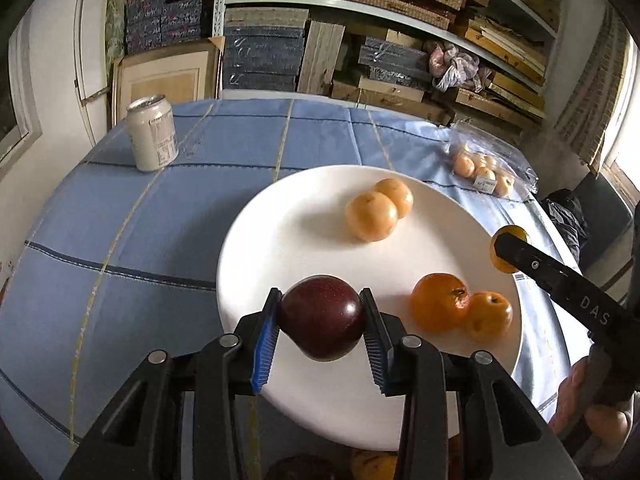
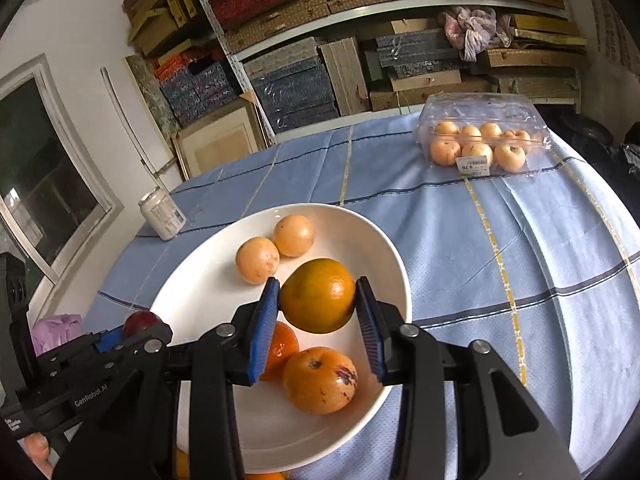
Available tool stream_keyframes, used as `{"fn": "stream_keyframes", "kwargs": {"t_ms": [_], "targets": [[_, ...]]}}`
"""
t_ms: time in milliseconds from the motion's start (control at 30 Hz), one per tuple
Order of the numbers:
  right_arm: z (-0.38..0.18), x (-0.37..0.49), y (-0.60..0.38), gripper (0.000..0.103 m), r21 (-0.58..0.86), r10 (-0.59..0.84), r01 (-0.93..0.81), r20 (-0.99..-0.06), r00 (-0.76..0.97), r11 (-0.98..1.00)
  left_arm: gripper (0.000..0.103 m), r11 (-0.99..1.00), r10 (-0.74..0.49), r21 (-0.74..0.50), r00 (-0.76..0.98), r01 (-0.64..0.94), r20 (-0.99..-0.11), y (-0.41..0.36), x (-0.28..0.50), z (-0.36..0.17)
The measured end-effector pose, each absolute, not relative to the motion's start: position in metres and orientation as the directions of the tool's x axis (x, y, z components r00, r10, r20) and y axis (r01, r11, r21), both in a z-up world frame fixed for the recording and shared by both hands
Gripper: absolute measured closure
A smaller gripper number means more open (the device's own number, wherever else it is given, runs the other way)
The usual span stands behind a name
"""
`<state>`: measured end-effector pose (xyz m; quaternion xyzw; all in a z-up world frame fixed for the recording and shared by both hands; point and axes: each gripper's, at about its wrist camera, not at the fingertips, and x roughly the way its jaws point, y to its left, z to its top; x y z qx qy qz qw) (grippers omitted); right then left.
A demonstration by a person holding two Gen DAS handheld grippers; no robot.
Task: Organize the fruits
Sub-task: 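Carry the plum and the orange fruit onto the plate and open both tools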
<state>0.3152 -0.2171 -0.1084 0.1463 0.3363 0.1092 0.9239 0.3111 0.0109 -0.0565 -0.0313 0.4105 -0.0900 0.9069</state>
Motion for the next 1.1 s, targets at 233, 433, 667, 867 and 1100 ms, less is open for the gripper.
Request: {"fn": "stream_keyframes", "kwargs": {"t_ms": [233, 433, 667, 867, 1100], "targets": [[-0.118, 0.318, -0.21, 0.065, 0.304, 0.285, -0.113, -0.612, 0.738, 0.946, 0.063, 0.984, -0.177, -0.119, 0.636, 0.133, -0.751, 0.012, 0.313, -0.065], [-0.123, 0.321, -0.212, 0.065, 0.312, 0.284, -0.103, -0.619, 0.732, 0.944, 0.062, 0.989, -0.148, -0.092, 0.65, 0.12, -0.745, 0.01, 0.314, -0.065], [-0.12, 0.32, -0.22, 0.064, 0.365, 0.308, -0.089, -0.602, 0.737, 0.927, 0.051, 0.99, -0.14, -0.078, 0.685, 0.121, -0.715, 0.01, 0.306, -0.054], [-0.109, 0.311, -0.223, 0.064, 0.375, 0.312, -0.095, -0.575, 0.756, 0.922, 0.046, 0.994, -0.103, -0.039, 0.72, 0.105, -0.687, 0.009, 0.3, -0.047], [-0.095, 0.295, -0.22, 0.06, 0.375, 0.32, -0.117, -0.542, 0.777, 0.92, 0.041, 0.997, -0.065, -0.004, 0.758, 0.081, -0.649, 0.01, 0.29, -0.037]]}}
